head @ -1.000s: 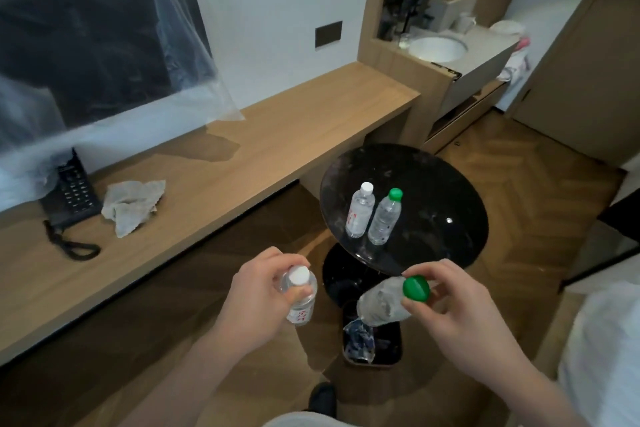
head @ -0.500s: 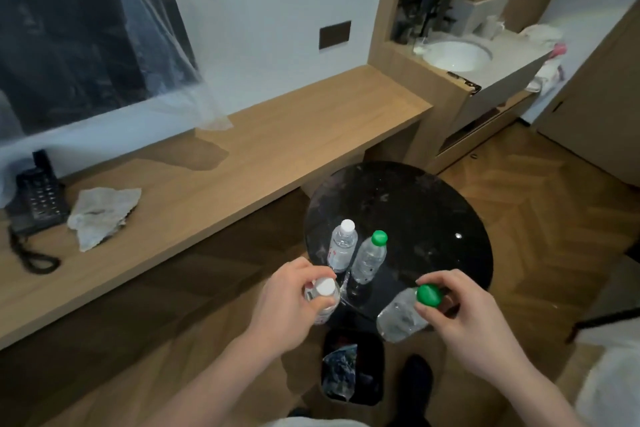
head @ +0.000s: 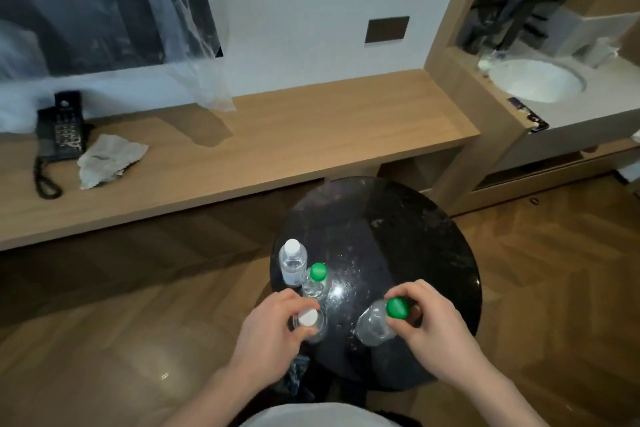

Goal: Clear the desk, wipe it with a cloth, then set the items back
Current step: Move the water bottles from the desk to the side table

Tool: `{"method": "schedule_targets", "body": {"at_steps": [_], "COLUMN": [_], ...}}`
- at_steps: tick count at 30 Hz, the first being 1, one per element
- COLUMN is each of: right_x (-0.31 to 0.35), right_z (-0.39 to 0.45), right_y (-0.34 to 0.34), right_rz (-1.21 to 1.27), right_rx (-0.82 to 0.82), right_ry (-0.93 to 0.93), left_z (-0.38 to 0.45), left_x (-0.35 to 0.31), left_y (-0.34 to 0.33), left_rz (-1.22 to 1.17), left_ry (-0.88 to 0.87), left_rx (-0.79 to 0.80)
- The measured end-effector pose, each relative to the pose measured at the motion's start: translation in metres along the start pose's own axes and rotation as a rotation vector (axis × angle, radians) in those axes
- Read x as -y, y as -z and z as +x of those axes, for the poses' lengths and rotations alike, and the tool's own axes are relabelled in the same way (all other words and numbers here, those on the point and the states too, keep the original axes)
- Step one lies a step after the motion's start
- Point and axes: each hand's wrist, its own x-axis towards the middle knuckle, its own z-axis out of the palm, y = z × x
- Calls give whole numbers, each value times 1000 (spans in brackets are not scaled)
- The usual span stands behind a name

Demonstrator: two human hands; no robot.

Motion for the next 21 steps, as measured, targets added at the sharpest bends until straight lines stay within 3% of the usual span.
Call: {"method": "schedule_targets", "body": {"at_steps": [9, 21], "right_x": [-43, -48], "right_z": [31, 63], "right_y": [24, -9], "right_rz": [-80, -115], "right_rx": [184, 307], "right_ry": [114, 204], "left_z": [6, 13], "left_x": [-32, -51], "left_y": [-53, -74], "left_rz": [124, 97], "left_ry": [76, 201], "left_rx": [-33, -195]}}
